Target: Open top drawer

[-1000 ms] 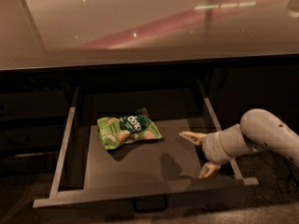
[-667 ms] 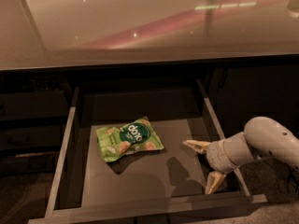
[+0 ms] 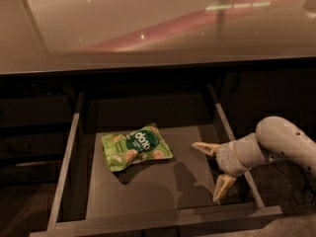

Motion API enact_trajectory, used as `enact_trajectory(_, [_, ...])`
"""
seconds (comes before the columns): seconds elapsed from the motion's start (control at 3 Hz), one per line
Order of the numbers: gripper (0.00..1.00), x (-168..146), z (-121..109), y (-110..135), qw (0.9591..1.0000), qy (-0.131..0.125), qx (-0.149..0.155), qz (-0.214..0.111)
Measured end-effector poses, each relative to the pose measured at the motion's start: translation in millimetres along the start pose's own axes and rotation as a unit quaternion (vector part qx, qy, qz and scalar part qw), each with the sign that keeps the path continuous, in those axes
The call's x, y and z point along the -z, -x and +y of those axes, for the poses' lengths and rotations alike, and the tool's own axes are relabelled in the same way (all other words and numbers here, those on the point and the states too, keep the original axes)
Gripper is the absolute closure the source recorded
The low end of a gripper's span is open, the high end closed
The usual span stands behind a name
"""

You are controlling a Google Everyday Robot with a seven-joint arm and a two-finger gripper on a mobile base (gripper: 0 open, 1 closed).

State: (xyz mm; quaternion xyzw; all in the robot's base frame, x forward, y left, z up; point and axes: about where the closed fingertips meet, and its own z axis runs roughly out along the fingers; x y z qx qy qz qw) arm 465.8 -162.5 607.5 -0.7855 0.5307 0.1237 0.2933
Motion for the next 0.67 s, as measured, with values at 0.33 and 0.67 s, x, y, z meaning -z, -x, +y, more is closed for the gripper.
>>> enact_trajectory(0.33, [0.0,23.0,-40.7,23.2,0.9996,-0.026,0.01,0.001])
enact_trajectory(0.67, [0.0,24.5,-42.3,23.3,0.9996,-0.028,0.011,0.002])
